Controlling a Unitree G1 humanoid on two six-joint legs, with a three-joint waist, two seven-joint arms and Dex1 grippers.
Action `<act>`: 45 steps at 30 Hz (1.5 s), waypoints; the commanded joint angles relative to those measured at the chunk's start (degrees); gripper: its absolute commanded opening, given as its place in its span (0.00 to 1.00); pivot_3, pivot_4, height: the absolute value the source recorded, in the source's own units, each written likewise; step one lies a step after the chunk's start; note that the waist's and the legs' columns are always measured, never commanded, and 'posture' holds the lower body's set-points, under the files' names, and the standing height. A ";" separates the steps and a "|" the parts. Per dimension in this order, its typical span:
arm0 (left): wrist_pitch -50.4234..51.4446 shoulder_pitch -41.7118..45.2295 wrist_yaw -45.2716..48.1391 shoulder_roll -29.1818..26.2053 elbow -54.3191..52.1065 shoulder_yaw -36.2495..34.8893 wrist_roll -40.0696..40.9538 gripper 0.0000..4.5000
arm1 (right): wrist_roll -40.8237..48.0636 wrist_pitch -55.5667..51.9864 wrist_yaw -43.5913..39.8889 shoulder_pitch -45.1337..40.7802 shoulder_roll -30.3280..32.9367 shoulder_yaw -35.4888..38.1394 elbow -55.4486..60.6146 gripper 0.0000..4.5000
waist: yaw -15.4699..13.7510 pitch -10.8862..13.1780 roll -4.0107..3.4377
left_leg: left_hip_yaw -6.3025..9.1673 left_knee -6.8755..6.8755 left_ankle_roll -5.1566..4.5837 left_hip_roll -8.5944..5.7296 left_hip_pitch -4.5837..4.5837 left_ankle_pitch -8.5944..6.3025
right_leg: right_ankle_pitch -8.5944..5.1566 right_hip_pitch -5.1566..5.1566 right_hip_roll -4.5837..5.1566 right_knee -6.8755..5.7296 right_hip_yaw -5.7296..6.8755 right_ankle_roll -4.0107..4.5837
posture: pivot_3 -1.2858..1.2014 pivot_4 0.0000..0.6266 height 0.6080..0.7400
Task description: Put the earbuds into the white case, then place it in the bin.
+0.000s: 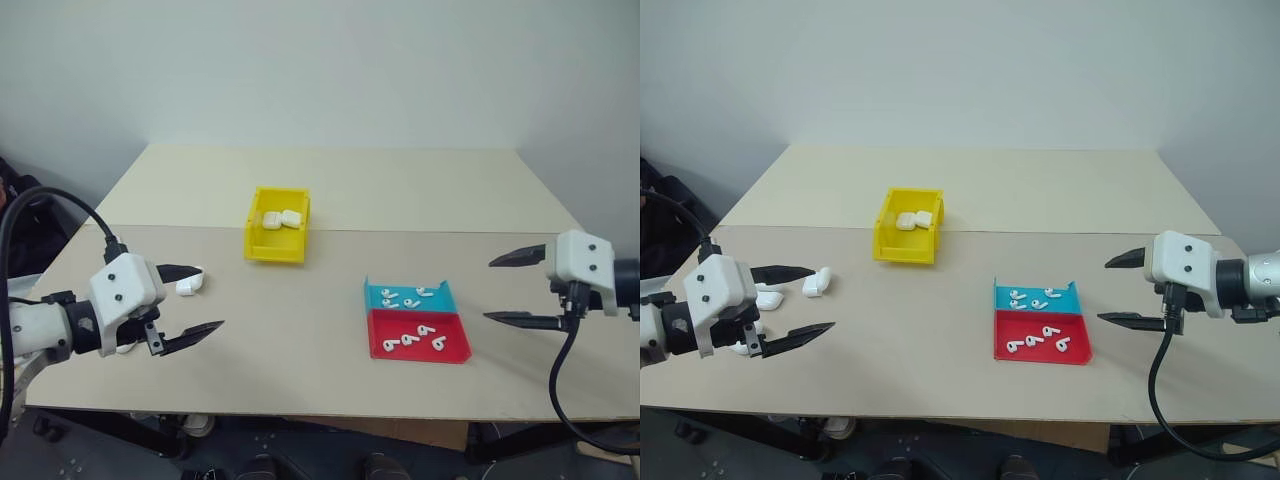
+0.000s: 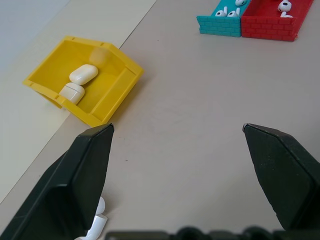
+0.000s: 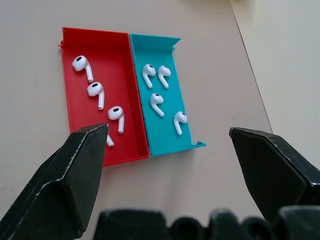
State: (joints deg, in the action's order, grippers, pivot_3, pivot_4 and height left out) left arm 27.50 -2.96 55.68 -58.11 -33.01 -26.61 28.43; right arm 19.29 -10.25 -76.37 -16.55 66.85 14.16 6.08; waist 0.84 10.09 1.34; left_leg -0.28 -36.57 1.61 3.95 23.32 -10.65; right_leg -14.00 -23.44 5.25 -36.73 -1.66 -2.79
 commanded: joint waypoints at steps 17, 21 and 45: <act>12.02 -3.08 -11.46 1.00 -10.86 -4.78 -1.47 1.00 | 0.76 0.69 -0.73 -3.09 0.75 -0.23 -0.27 0.99 | 0.04 0.00 0.00 | 0.00 0.00 0.00 0.00 -0.02 0.00 | 0.00 0.00 -0.01 -0.01 -0.02 0.00 | 0.52 0.24 1.00; 27.76 -4.99 -12.66 -2.87 -14.20 -8.56 1.64 1.00 | 1.36 -0.14 -0.72 -0.85 0.78 0.98 1.41 0.99 | 0.04 0.01 0.02 | 0.00 0.01 0.00 0.00 -0.01 -0.01 | -0.01 -0.01 -0.01 -0.01 -0.02 0.00 | 0.52 0.24 1.00; 40.30 22.71 3.58 -29.54 32.78 28.33 -1.50 1.00 | 1.82 -2.75 -0.50 4.14 0.35 0.48 5.79 0.99 | 0.03 0.01 0.03 | -0.41 0.59 0.01 -0.02 0.29 -0.01 | 0.09 -0.83 -0.08 -0.10 -0.40 -0.18 | 0.52 0.24 1.00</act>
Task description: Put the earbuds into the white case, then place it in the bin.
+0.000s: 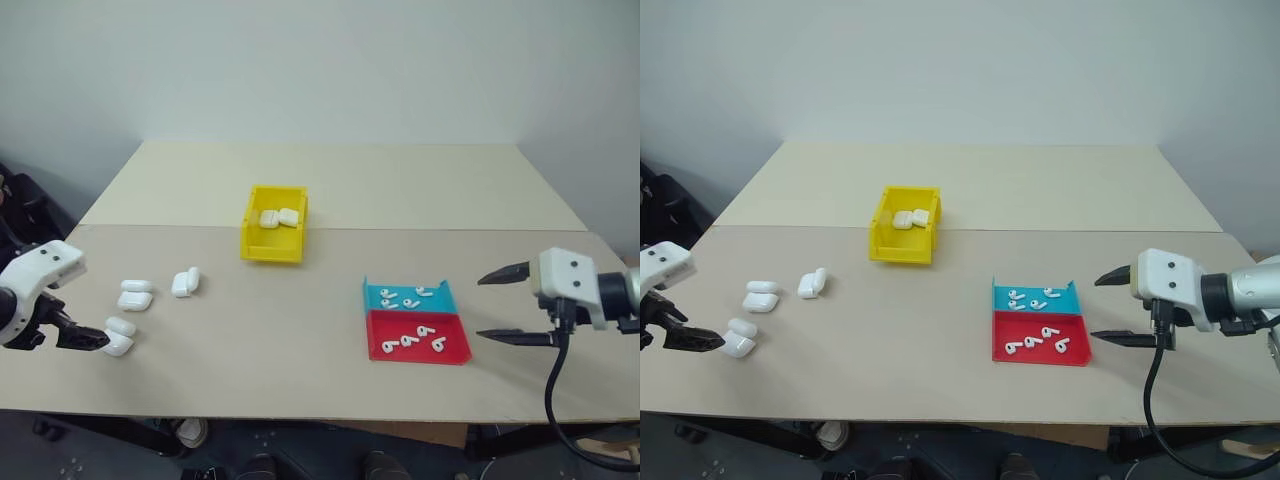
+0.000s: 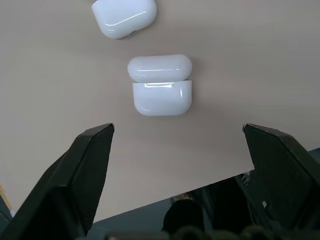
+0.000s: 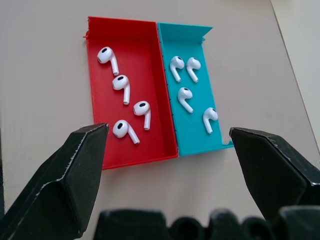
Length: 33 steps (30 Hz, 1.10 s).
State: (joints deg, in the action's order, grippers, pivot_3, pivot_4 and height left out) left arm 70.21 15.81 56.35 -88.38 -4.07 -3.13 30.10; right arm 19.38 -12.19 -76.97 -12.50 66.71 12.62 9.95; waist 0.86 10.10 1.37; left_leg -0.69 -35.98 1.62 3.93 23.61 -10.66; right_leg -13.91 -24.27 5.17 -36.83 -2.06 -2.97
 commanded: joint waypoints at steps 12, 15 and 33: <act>-5.30 20.45 11.32 9.86 16.90 23.85 -16.72 1.00 | 2.57 -1.01 -0.39 -0.54 1.39 1.86 2.14 0.99 | -0.21 -0.02 0.04 | 0.01 -0.15 -0.01 0.00 0.06 0.00 | -0.04 0.02 -0.02 -0.11 0.00 -0.11 | 0.52 0.24 1.00; -5.48 22.18 12.31 12.09 19.49 25.04 -18.12 1.00 | 2.67 -1.13 -0.49 -0.76 1.57 1.73 2.28 0.99 | -0.18 -0.04 0.08 | 0.02 -0.20 -0.01 0.01 0.10 0.00 | -0.03 0.02 -0.02 -0.15 0.00 -0.11 | 0.52 0.24 1.00; -8.54 23.72 13.40 17.31 23.45 26.71 -25.54 1.00 | 2.92 -1.89 -0.51 -0.63 2.66 2.37 2.23 0.99 | -0.10 -0.09 0.15 | 0.06 -0.33 -0.02 0.01 0.09 0.00 | -0.02 0.04 -0.03 -0.27 0.00 -0.11 | 0.52 0.24 1.00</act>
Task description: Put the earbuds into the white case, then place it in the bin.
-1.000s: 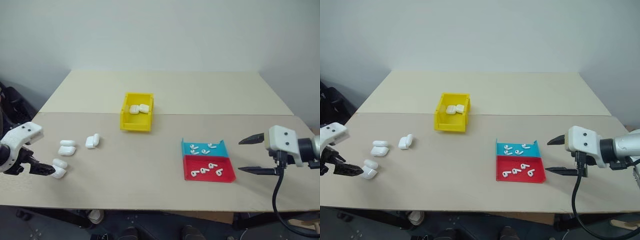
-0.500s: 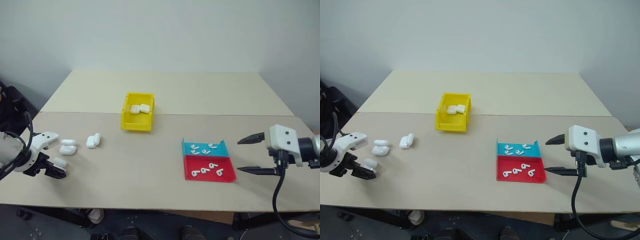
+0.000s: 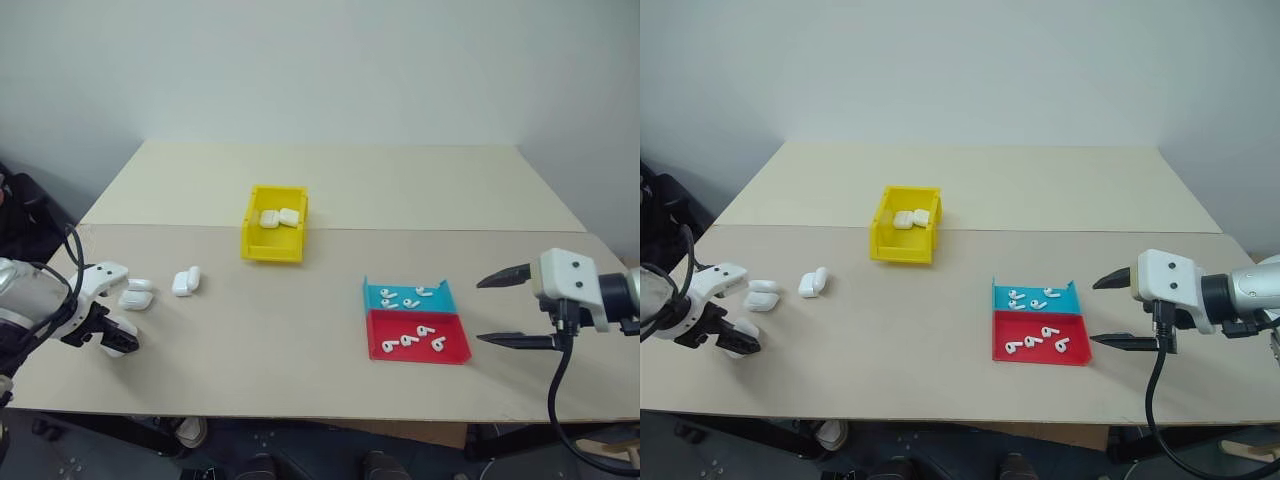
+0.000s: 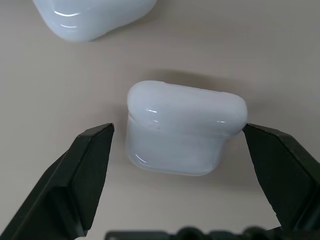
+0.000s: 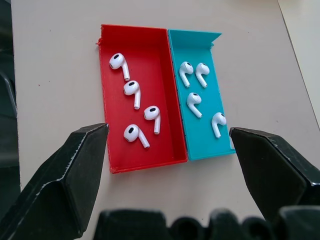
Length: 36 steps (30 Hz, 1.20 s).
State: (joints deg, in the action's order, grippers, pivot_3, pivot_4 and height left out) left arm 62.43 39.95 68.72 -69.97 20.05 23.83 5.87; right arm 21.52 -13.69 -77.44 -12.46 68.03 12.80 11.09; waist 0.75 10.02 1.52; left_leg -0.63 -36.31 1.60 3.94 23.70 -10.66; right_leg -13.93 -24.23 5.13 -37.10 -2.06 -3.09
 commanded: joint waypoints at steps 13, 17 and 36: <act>-6.58 -3.60 2.82 -2.02 -1.82 -1.99 -2.71 1.00 | 0.52 -0.14 0.59 -0.61 0.51 1.52 1.28 0.99 | -0.01 -0.01 0.00 | 0.00 -0.05 0.00 0.00 -0.02 0.00 | 0.01 0.02 0.00 -0.03 0.00 -0.01 | 0.52 0.24 1.00; -5.47 -2.65 1.97 -0.56 -0.94 -2.02 -3.25 1.00 | 0.30 0.08 0.74 -0.06 0.55 1.82 1.41 0.99 | -0.09 -0.02 -0.02 | 0.01 -0.06 0.00 0.00 -0.04 0.00 | 0.01 0.04 0.00 -0.05 0.00 -0.01 | 0.52 0.24 1.00; -5.40 -3.82 4.30 -0.93 -2.38 -1.90 -5.77 0.62 | -0.53 0.86 1.33 -0.39 0.36 0.95 1.04 1.00 | -0.02 -0.02 -0.01 | 0.01 -0.15 0.00 0.00 -0.05 0.00 | 0.03 0.07 0.00 -0.09 -0.02 -0.05 | 0.52 0.24 1.00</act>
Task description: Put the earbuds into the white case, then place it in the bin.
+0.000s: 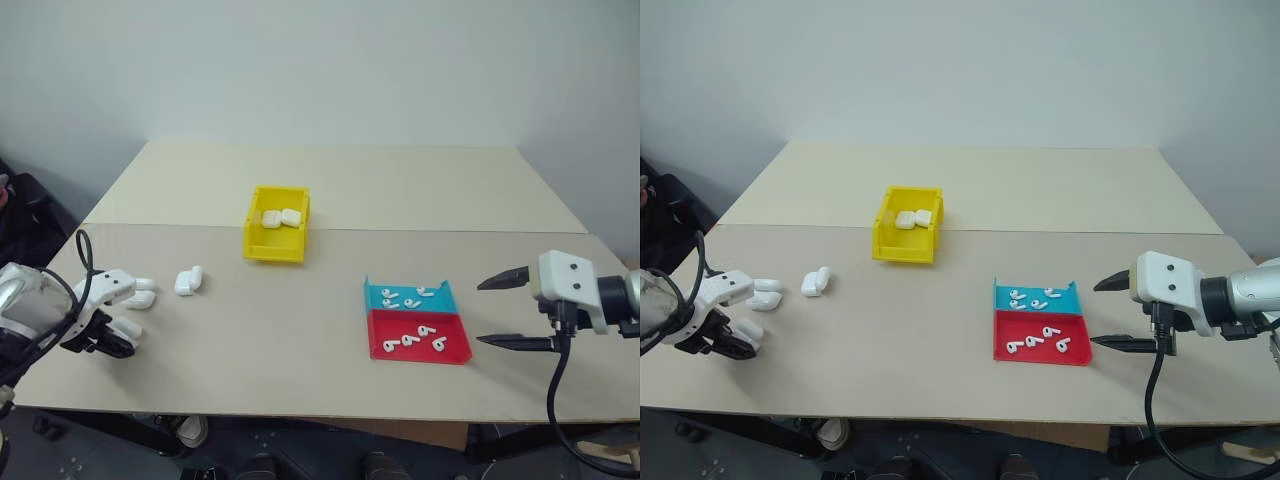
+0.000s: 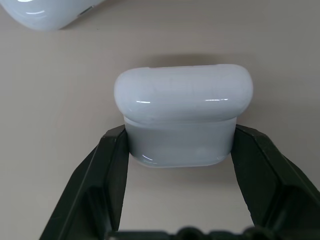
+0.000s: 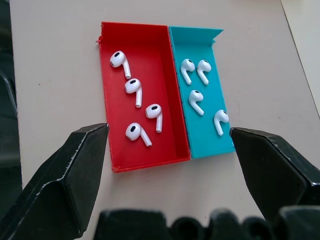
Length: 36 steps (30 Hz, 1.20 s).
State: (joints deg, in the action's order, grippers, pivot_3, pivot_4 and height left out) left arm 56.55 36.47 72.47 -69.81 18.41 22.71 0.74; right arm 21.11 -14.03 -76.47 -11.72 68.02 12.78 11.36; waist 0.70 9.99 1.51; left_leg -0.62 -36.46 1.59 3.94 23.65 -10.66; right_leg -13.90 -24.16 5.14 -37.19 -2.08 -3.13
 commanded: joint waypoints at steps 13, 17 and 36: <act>5.70 -16.02 -2.34 2.63 -35.61 -38.48 18.03 0.62 | 0.06 2.04 -0.08 -2.13 2.06 3.46 0.17 1.00 | 0.05 0.00 0.05 | -0.01 -0.04 -0.03 0.02 0.11 -0.02 | 0.02 -0.04 0.04 0.06 0.00 0.03 | 0.52 0.24 1.00; 1.39 -17.56 -11.38 17.90 -47.16 -42.50 24.07 0.62 | -1.50 -5.72 1.50 -3.66 5.90 -0.01 2.65 1.00 | -0.24 -0.21 -0.33 | -0.03 -0.11 -0.03 0.00 0.03 -0.02 | 0.02 0.08 0.06 0.04 -0.01 -0.02 | 0.52 0.24 1.00; -55.22 -23.75 -11.87 50.55 -36.63 -24.40 24.18 0.62 | -16.08 2.75 -11.27 -27.07 0.83 -28.13 3.87 1.00 | 0.48 -0.30 -0.16 | -0.13 -0.45 0.00 0.01 -0.33 0.01 | 0.46 0.48 -0.07 0.25 -0.35 -0.19 | 0.52 0.24 1.00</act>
State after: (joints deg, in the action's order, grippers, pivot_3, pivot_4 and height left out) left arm 4.51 12.82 60.08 -19.61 -17.93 -1.90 23.89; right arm 6.92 -13.69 -86.31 -37.24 69.06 -14.96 15.40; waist 1.19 9.70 1.34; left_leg -0.75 -36.92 1.59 3.95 23.31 -10.65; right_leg -13.44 -23.69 5.06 -36.94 -2.43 -3.33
